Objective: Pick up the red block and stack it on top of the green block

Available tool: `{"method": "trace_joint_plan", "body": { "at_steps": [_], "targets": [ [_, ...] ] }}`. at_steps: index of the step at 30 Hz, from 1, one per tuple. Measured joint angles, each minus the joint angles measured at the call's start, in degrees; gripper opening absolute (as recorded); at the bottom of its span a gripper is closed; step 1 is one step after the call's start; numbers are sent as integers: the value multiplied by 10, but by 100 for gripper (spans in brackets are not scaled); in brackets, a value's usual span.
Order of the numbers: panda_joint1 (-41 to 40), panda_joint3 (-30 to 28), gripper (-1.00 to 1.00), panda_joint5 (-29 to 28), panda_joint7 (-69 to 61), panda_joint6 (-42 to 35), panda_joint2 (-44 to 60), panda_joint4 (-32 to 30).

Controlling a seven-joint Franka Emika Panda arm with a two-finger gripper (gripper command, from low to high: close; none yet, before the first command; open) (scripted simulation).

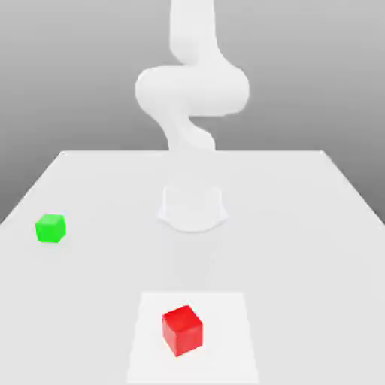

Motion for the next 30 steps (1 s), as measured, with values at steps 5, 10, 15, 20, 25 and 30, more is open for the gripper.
{"method": "trace_joint_plan", "body": {
  "at_steps": [5, 10, 15, 20, 25, 30],
  "targets": [
    [-40, 34, 0, 6, 117, 54, 107, -44],
    [-74, 65, 0, 2, 237, 107, 210, -86],
    [-97, 83, 0, -11, 364, 160, 315, -128],
    [-104, 83, 0, -26, 493, 212, 419, -171],
    [-89, 60, 0, -59, 559, 287, 523, -175],
    [-71, 38, -100, -79, 575, 332, 577, -168]
  ]
}}
